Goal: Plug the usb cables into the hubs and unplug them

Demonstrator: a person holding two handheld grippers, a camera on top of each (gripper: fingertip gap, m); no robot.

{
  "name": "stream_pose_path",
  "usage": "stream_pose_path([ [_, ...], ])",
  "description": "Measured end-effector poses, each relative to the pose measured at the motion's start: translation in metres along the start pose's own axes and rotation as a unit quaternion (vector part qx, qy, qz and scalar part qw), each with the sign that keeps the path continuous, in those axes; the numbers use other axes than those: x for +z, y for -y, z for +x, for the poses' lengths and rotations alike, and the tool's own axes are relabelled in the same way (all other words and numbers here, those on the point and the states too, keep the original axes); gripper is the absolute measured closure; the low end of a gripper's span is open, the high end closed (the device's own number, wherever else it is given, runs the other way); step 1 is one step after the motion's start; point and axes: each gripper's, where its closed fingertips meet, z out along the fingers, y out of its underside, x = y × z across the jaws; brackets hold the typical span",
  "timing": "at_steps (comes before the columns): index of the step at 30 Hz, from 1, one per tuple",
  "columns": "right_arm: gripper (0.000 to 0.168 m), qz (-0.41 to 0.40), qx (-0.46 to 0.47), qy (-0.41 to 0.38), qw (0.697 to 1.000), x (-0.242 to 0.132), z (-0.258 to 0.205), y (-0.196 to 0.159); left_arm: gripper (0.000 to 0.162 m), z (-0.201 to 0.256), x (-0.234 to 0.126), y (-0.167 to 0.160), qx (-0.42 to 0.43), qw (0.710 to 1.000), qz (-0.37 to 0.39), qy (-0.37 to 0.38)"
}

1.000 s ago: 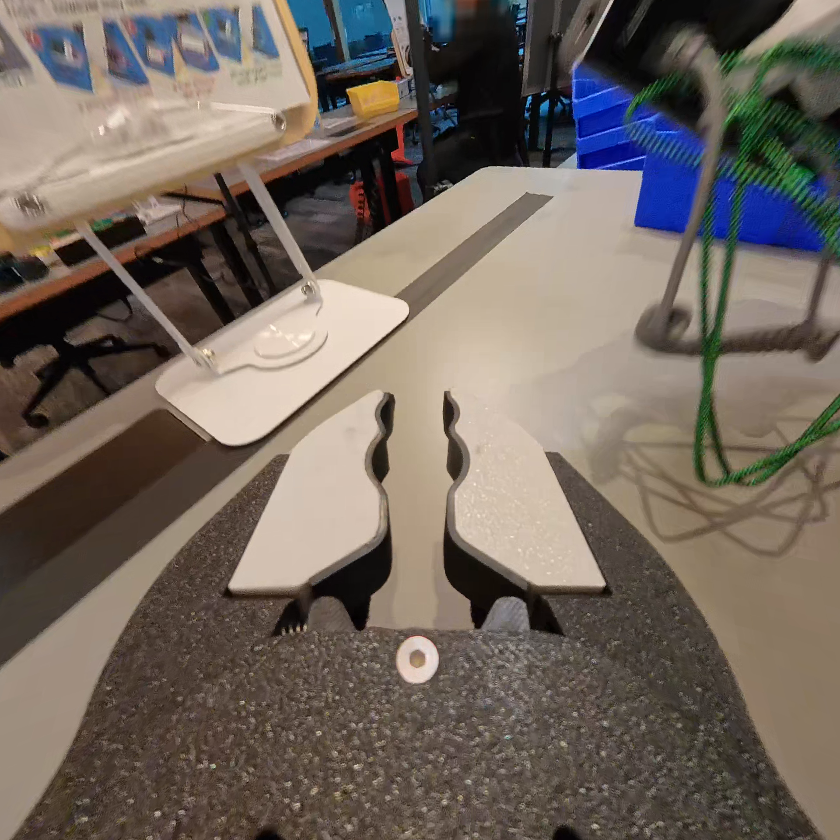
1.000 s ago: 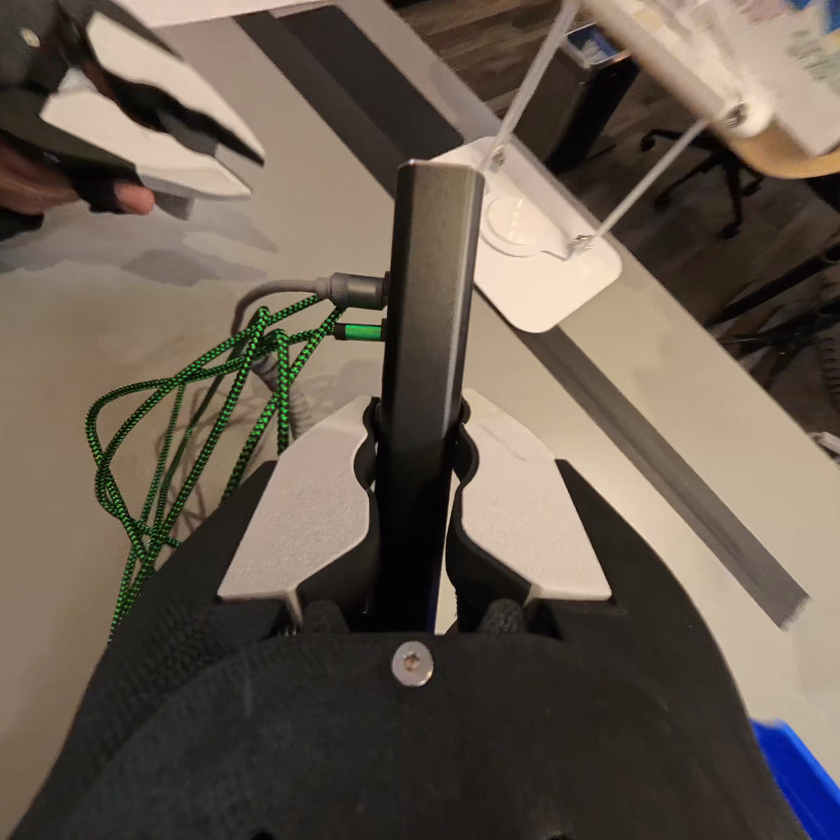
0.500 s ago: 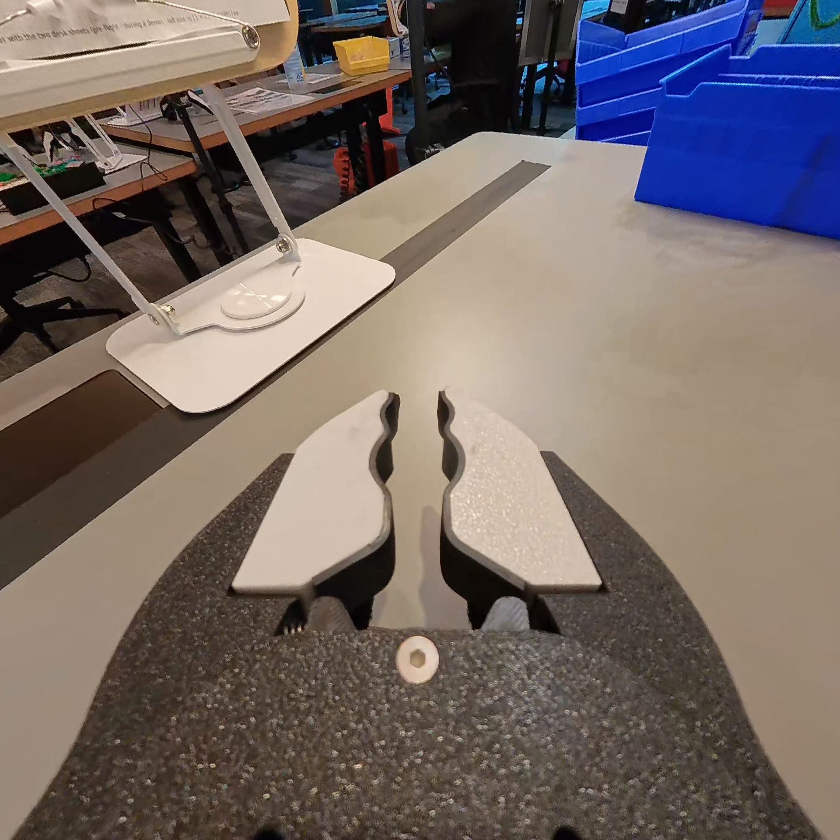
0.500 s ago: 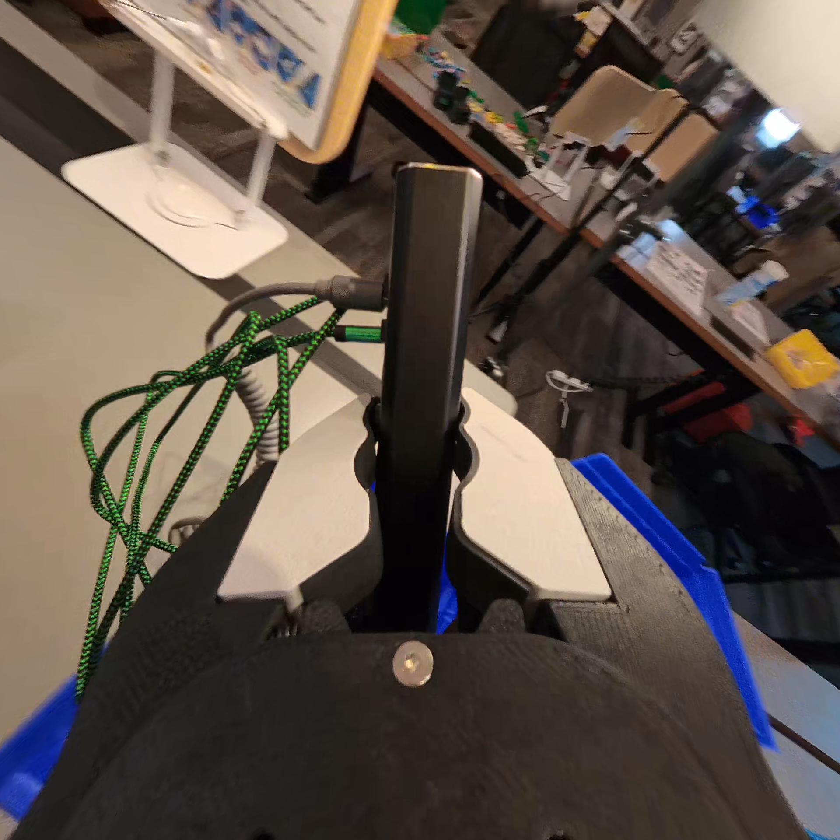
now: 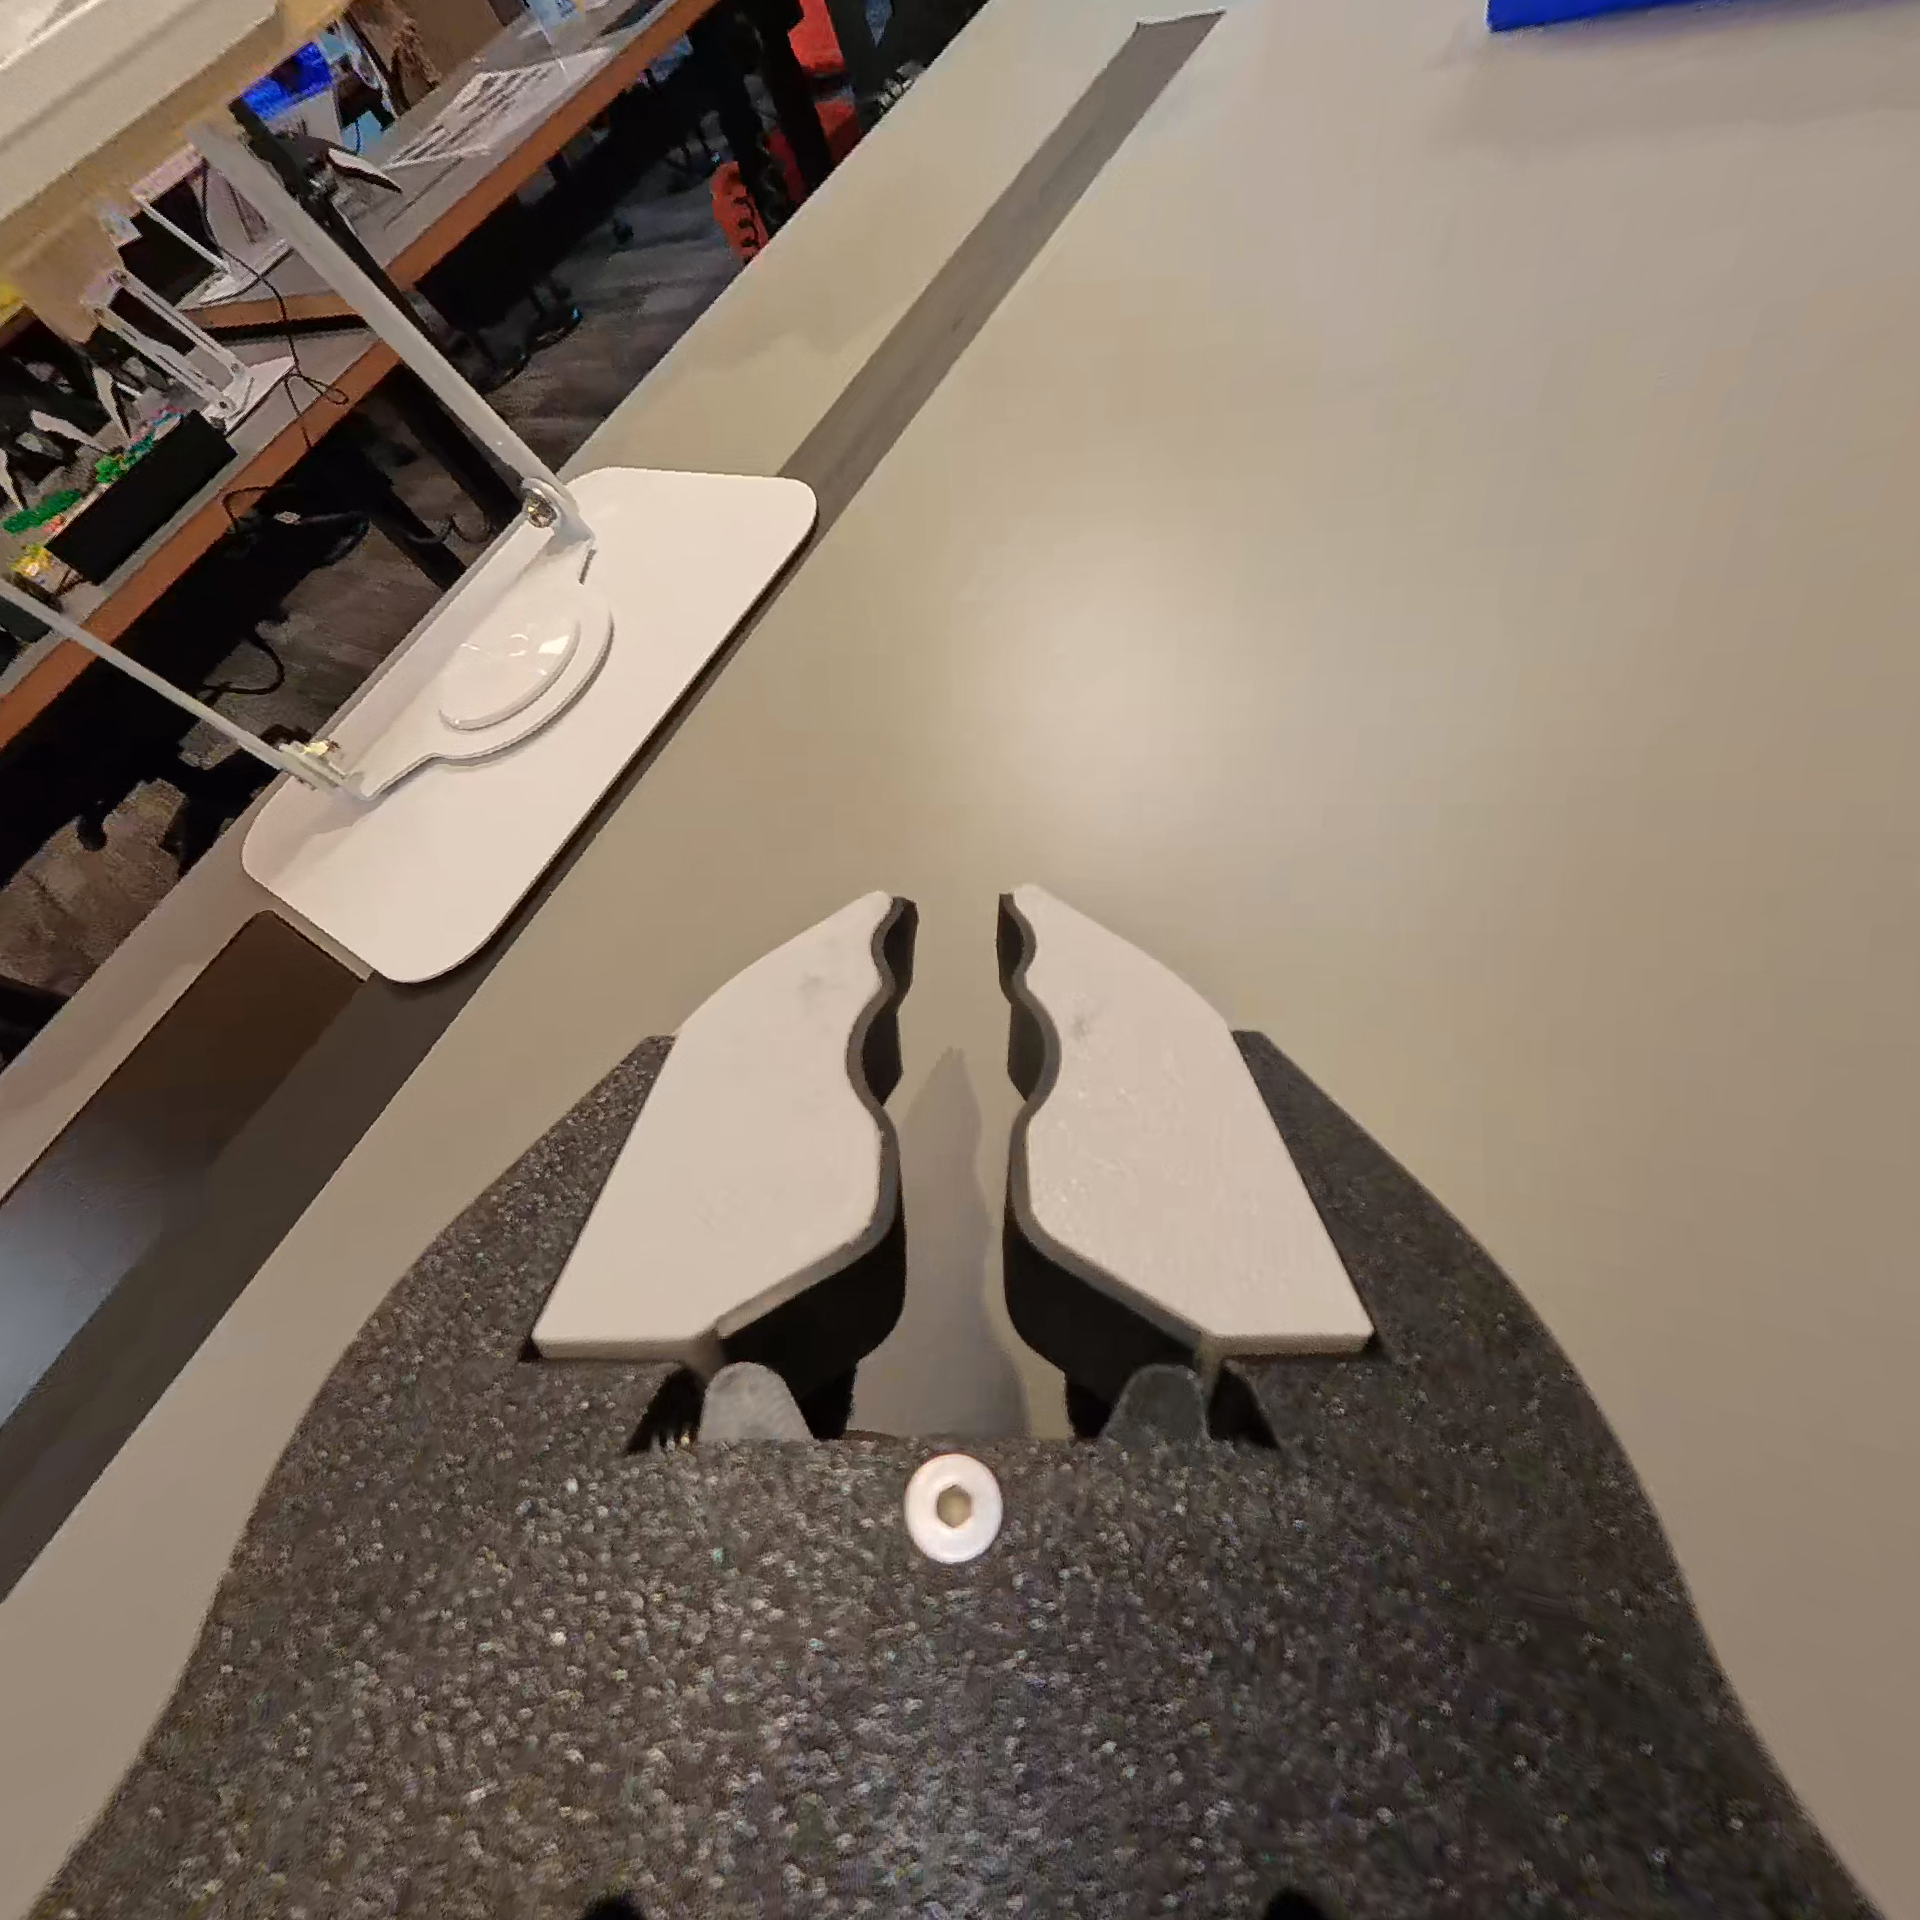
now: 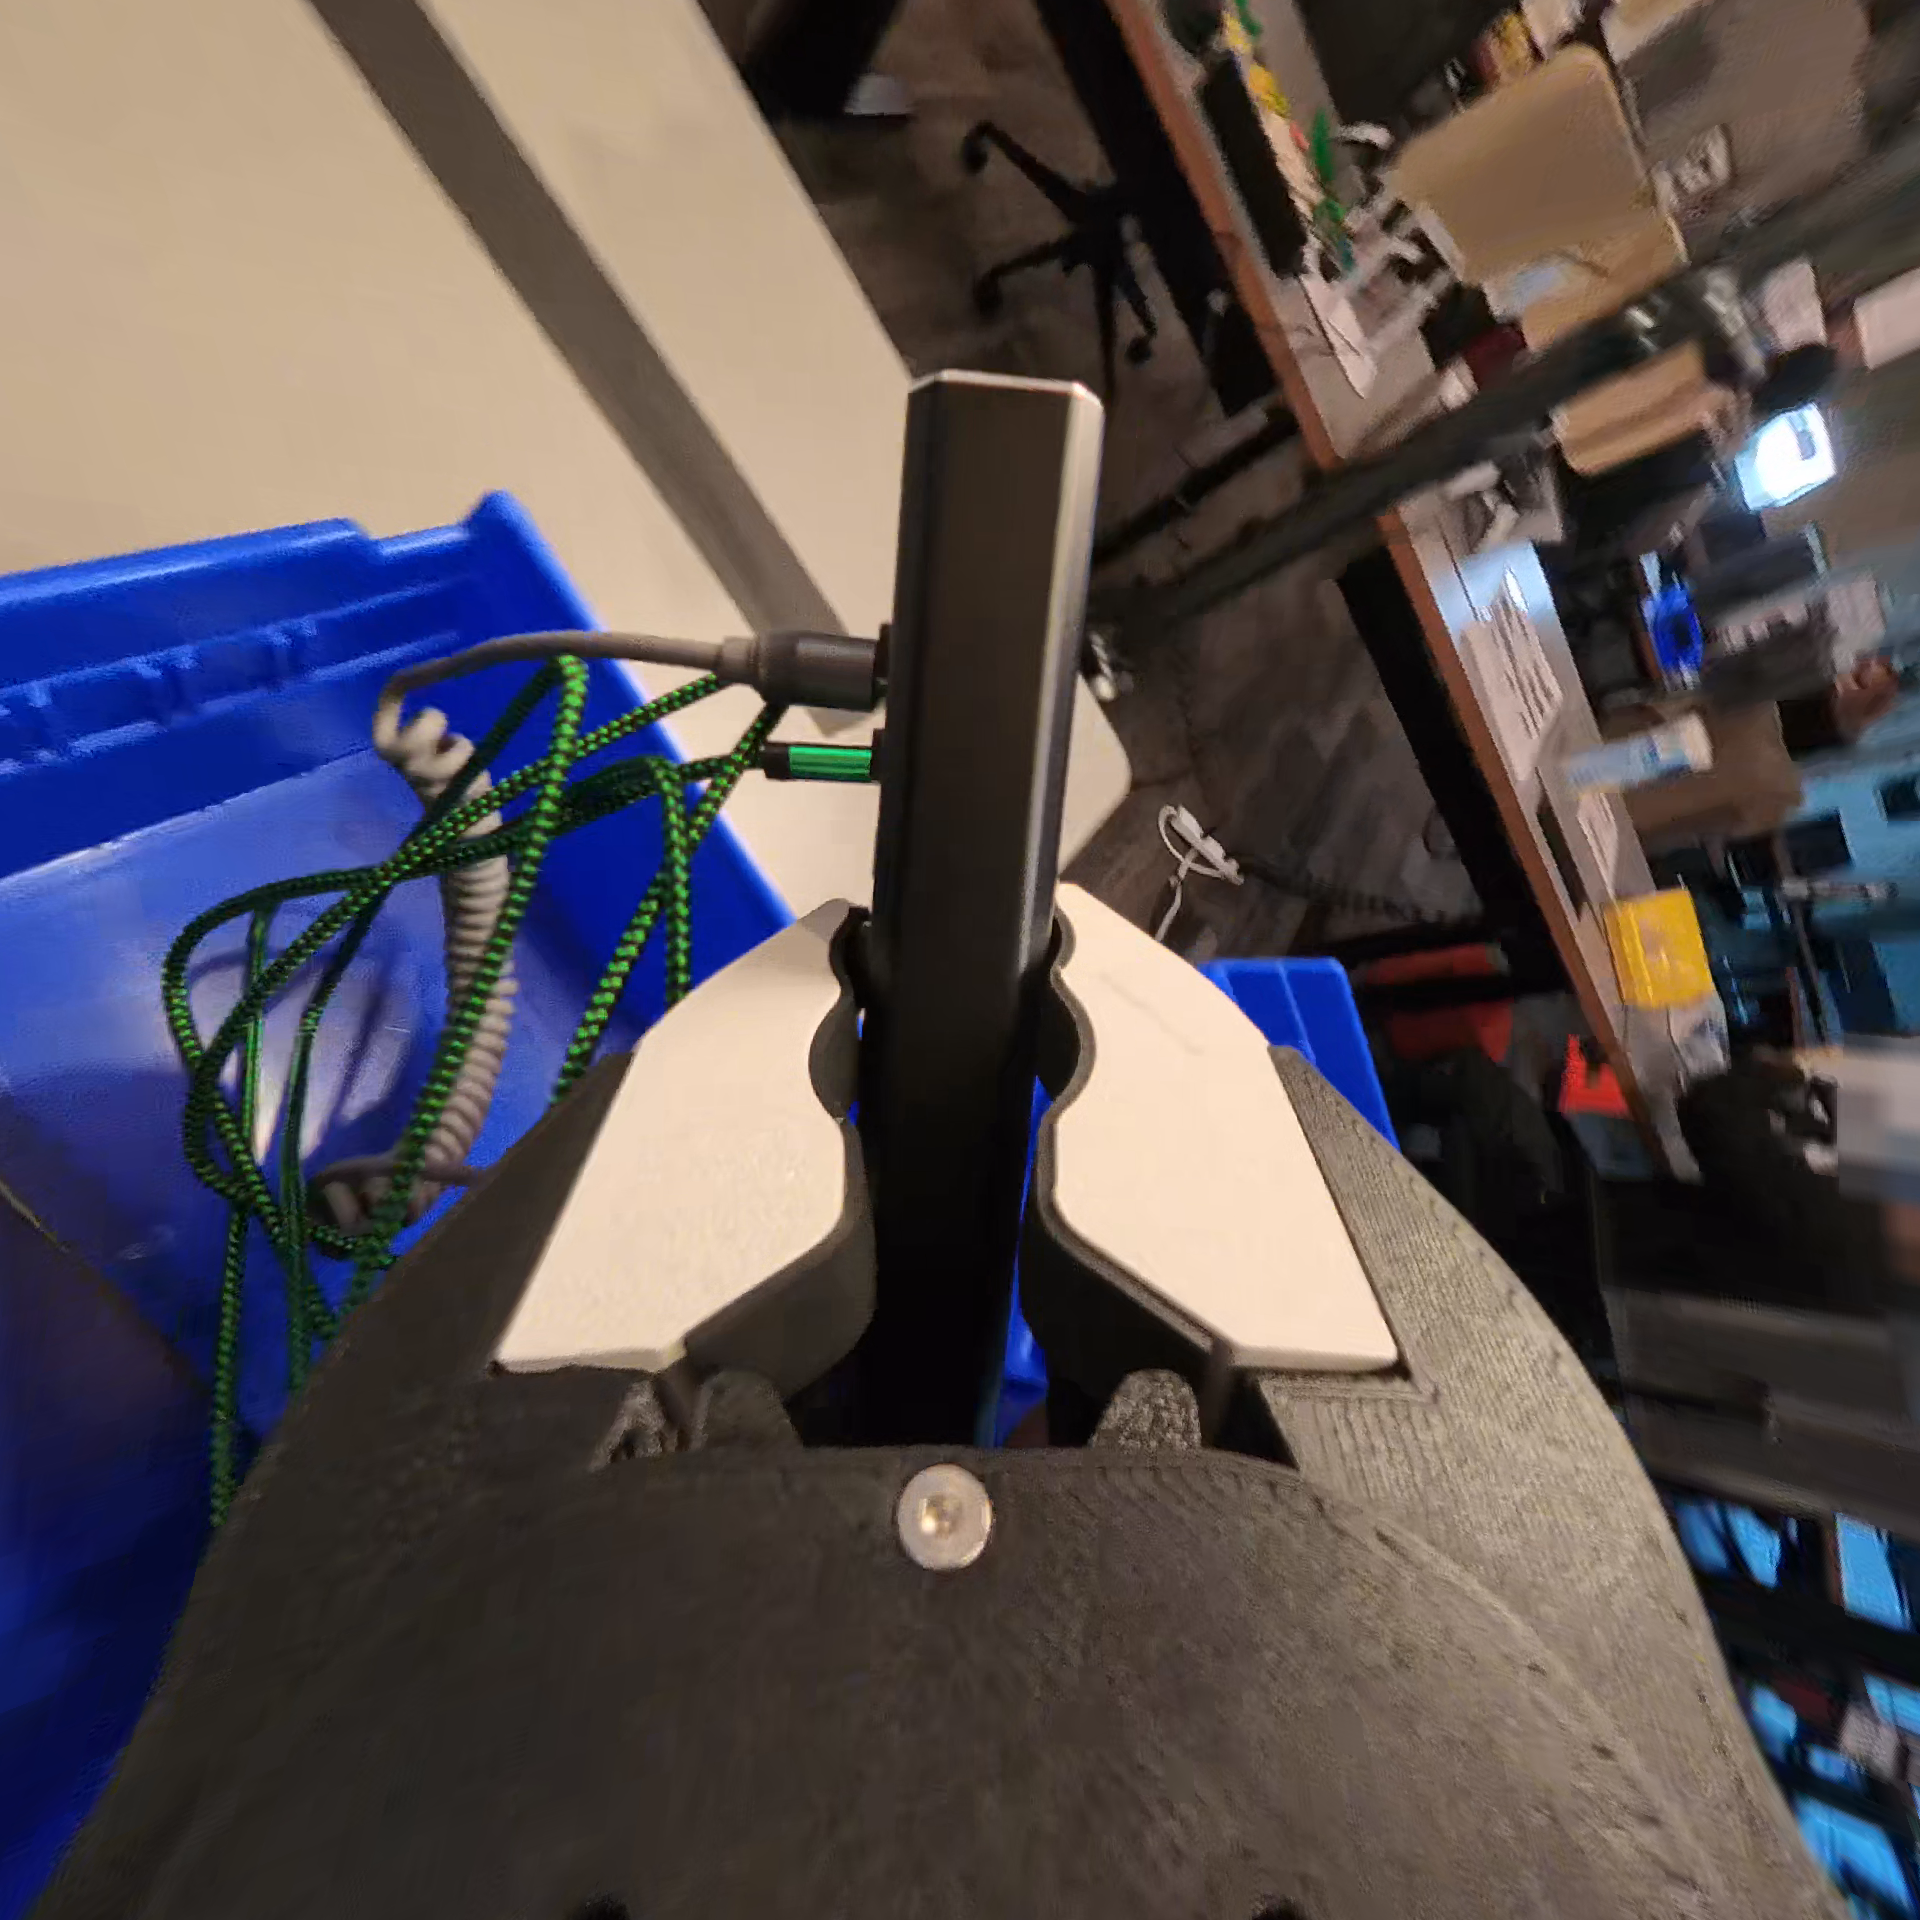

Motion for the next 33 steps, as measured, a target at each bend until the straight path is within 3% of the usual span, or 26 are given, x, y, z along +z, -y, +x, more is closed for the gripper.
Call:
stream_pose_path([
  [5,0.137,0.021,-0.025,0.106,0.994,0.030,-0.041,0.003,0.147,0.001,0.000,0.000,0.008,1.000,-0.001,0.003],
  [15,0.139,-0.082,-0.026,0.227,0.970,0.045,-0.078,-0.041,0.148,0.002,0.003,-0.005,0.020,1.000,-0.017,0.002],
  [28,0.119,-0.193,-0.154,0.138,0.959,0.011,-0.037,-0.043,0.148,-0.007,-0.004,-0.007,0.012,1.000,-0.007,0.008],
  [30,0.130,-0.204,-0.161,0.091,0.961,0.001,-0.017,-0.043,0.148,-0.009,-0.007,-0.006,0.005,1.000,-0.001,0.010],
  [33,0.131,-0.186,-0.104,0.046,0.976,-0.019,0.006,-0.033,0.147,-0.012,-0.012,-0.006,-0.012,1.000,0.008,0.008],
])
